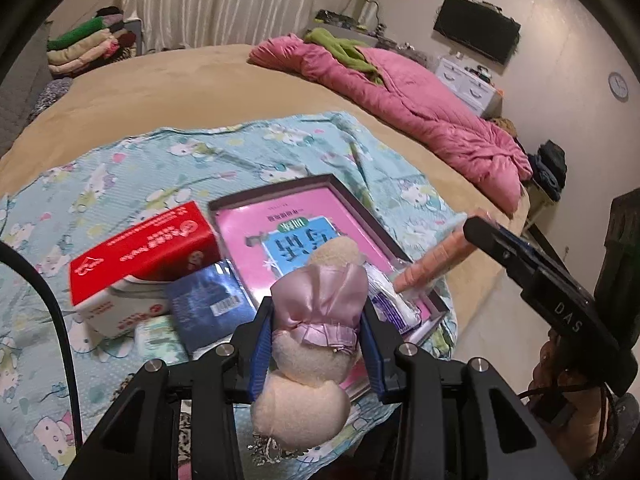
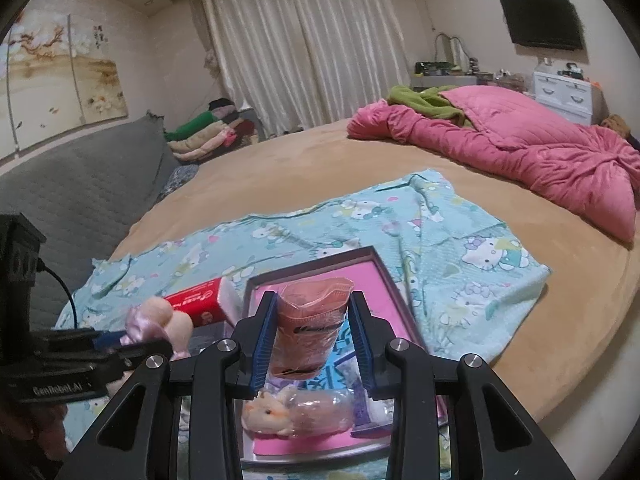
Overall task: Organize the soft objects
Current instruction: 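Carry the bunny with the left tool while the right tool carries the peach roll over the tray, then open the right tool to drop the peach roll while the left tool releases the bunny, then withdraw both tools from the tray back toward the pile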
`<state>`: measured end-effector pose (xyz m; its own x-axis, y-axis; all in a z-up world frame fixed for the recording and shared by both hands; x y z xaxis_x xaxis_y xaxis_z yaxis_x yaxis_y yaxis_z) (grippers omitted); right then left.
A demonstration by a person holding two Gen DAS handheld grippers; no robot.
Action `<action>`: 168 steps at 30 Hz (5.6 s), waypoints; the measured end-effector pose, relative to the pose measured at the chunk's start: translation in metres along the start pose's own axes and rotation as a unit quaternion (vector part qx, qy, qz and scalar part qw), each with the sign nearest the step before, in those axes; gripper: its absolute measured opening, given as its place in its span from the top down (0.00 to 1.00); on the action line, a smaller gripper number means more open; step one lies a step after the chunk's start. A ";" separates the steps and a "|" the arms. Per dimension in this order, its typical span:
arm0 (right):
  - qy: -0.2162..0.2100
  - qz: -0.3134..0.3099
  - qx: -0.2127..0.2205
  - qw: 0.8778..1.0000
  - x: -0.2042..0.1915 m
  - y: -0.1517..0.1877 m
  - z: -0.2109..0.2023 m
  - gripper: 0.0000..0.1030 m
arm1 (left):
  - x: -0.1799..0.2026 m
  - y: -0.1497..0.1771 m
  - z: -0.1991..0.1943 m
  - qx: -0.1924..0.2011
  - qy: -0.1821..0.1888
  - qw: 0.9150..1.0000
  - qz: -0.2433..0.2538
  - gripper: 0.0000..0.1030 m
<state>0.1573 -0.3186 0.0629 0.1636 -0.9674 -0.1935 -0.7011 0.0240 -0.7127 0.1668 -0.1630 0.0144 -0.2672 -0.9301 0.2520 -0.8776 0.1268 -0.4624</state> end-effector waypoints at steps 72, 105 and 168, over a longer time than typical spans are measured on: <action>-0.007 0.072 -0.080 0.994 0.047 0.046 0.106 0.64 | 0.023 0.033 0.102 -0.119 -0.016 0.992 0.051 0.61; 0.001 0.064 -0.098 0.993 0.054 0.057 0.089 0.55 | 0.012 0.025 0.128 -0.145 0.016 0.989 0.001 0.52; -0.033 -0.030 -0.050 0.998 -0.046 0.024 0.026 0.25 | -0.086 0.032 -0.024 -0.006 -0.089 0.994 -0.066 0.26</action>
<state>0.1516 -0.2672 0.0371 0.2508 -0.9475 -0.1981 -0.7535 -0.0625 -0.6545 0.1519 -0.0704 -0.0015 -0.0756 -0.9852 0.1538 -0.9056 0.0033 -0.4241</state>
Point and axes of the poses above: each gripper's, at about its wrist camera, not at the fingertips, and z roughly the way its jaws point, x to its right, y to its underside, the point moved 9 cm from there along z, roughly the way its jaws point, and after that the axes turned 9 degrees about -x, right-handed, at the moved point
